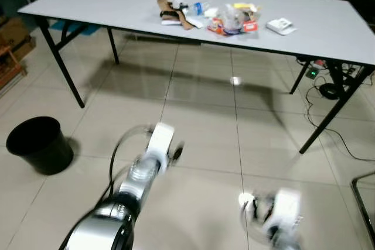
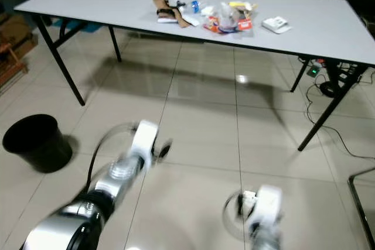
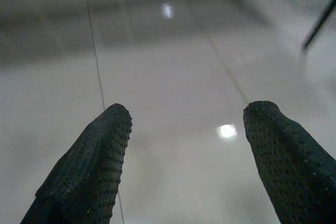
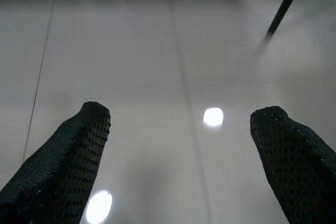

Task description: Picking trash to rubbish bin

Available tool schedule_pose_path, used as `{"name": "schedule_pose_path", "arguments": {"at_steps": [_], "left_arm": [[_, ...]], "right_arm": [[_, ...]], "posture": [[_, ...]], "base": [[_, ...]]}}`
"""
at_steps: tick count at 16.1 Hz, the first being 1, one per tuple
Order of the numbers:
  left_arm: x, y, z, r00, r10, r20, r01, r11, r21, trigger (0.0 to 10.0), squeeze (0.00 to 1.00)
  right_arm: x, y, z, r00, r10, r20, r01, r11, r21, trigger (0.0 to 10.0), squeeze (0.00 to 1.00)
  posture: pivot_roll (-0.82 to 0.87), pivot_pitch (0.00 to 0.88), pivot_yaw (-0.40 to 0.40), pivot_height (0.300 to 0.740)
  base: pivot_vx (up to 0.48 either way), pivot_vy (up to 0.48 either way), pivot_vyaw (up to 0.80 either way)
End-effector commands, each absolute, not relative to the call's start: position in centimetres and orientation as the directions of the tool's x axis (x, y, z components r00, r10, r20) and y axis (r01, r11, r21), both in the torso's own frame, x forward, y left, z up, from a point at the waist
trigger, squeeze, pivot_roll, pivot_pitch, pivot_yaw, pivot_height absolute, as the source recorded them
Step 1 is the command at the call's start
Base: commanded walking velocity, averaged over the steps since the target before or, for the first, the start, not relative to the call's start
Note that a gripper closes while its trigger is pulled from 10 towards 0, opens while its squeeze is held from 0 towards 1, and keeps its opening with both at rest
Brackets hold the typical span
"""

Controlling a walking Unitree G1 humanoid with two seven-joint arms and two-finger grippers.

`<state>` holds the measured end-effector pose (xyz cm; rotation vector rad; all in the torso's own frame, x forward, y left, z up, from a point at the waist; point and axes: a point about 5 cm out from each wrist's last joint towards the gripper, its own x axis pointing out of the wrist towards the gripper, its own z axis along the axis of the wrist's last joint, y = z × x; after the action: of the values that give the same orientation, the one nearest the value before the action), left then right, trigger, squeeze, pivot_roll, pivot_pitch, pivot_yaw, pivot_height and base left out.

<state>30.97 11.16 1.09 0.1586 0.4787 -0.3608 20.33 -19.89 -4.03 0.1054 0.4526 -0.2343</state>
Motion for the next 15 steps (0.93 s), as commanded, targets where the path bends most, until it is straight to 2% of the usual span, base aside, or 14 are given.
{"name": "schedule_pose_path", "arguments": {"at_steps": [1,2,3,5,7,12,15], "left_arm": [[32.7,10.3,3.3,0.853,-0.344,-0.393,0.384,0.923,0.026,10.0,0.00],[33.9,9.8,5.4,0.868,-0.385,-0.312,0.415,0.909,0.033,10.0,0.00],[34.1,9.8,5.7,0.870,-0.395,-0.296,0.425,0.904,0.041,10.0,0.00],[34.8,9.9,7.7,0.885,-0.425,-0.192,0.444,0.893,0.072,10.0,0.00],[35.0,10.0,8.6,0.886,-0.441,-0.143,0.455,0.886,0.090,10.0,0.00],[35.0,9.9,12.8,0.883,-0.469,0.031,0.463,0.878,0.120,10.0,0.00],[35.0,9.3,14.7,0.871,-0.479,0.109,0.464,0.875,0.135,10.0,0.00]], "right_arm": [[21.0,-20.2,-2.1,0.915,-0.224,-0.336,0.261,0.963,0.069,10.0,0.00],[21.2,-20.2,0.3,0.946,-0.238,-0.219,0.259,0.963,0.072,10.0,0.00],[21.1,-20.2,1.0,0.951,-0.242,-0.193,0.260,0.963,0.073,10.0,0.00],[21.2,-20.0,5.2,0.973,-0.227,-0.033,0.228,0.973,0.036,10.0,0.00],[21.2,-19.8,7.1,0.976,-0.216,0.025,0.215,0.976,0.026,10.0,0.00],[21.4,-19.3,15.1,0.971,-0.127,0.205,0.145,0.986,-0.079,10.0,0.00],[22.4,-19.4,16.5,0.963,-0.145,0.227,0.175,0.977,-0.118,10.0,0.00]], "posture": [[0.05,0.054,-0.026,0.740],[0.05,0.062,-0.024,0.740],[0.05,0.064,-0.021,0.740],[0.05,0.071,-0.015,0.740],[0.05,0.074,-0.012,0.740],[0.04,0.090,-0.004,0.740],[0.03,0.093,0.010,0.740]], "base": [[0.000,0.000,0.00],[0.000,0.000,0.00],[0.000,0.000,0.00],[0.000,0.000,0.00],[0.000,0.000,0.00],[0.000,0.000,0.00],[0.000,0.000,0.00]]}}
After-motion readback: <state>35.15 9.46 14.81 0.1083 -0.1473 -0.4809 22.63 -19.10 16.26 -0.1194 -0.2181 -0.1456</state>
